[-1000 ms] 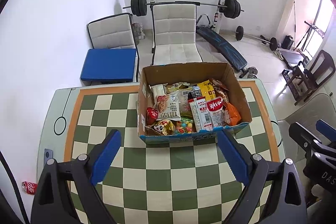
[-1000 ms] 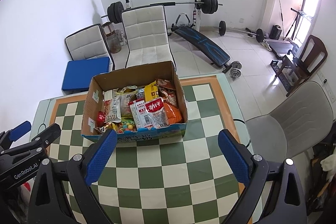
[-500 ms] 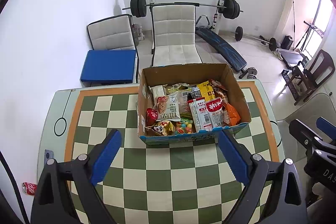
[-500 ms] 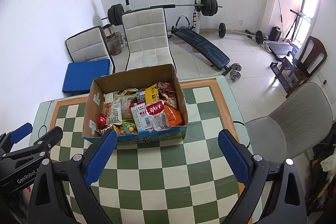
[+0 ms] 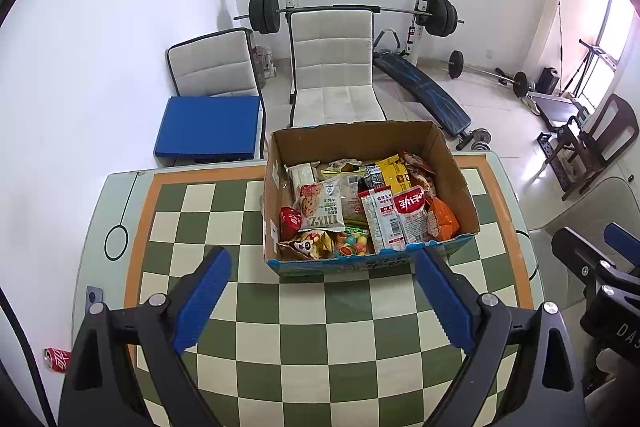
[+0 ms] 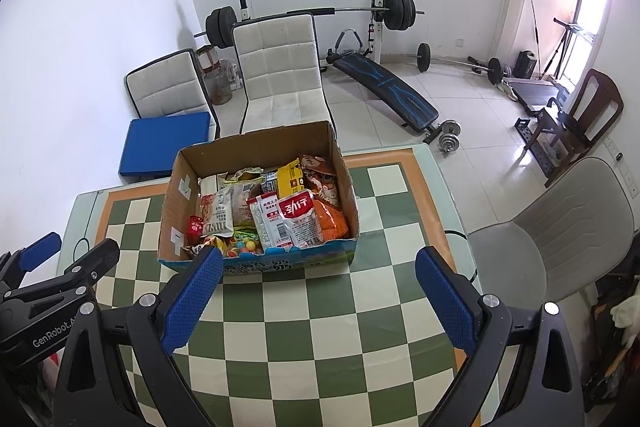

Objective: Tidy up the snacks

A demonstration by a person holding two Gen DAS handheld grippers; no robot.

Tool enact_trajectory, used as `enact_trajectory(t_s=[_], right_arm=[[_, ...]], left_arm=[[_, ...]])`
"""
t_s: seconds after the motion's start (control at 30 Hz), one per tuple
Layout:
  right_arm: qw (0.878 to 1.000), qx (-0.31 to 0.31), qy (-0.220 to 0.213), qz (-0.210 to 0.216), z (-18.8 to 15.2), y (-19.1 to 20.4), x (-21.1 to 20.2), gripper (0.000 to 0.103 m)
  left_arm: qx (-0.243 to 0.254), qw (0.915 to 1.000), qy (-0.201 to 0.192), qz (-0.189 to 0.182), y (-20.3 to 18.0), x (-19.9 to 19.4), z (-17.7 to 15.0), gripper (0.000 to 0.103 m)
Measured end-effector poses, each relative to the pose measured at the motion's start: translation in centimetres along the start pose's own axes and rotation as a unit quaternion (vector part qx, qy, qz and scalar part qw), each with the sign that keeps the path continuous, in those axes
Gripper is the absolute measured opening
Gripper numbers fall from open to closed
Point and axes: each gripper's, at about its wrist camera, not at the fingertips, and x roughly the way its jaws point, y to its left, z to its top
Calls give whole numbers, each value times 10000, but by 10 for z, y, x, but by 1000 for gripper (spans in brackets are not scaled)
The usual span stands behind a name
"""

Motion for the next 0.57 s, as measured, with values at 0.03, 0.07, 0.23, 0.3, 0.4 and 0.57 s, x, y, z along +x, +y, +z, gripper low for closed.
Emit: enact_trajectory(t_s=[0.03, 0.07, 0.23, 0.3, 0.4, 0.57], right_arm=[[10000, 9, -10, 0, 0, 0, 0, 99], [10000, 12, -19, 0, 1, 0, -1, 99], [10000, 28, -41, -1, 1, 0, -3, 99], [10000, 28, -38, -5, 0, 0, -4, 99], [10000, 32, -42, -4, 0, 0, -4, 99], [10000, 37, -38, -5, 0, 0, -4, 99]], left_arm=[[3, 10000, -8, -5, 0, 0, 0, 94], [0, 10000, -1, -13, 0, 0, 0, 94], [2, 10000, -26, -25, 1, -2, 0, 94], [19, 10000, -61, -25, 1, -3, 1, 94], [50, 10000, -82, -24, 1, -6, 2, 94], [57, 9999, -86, -29, 2, -7, 3, 94]])
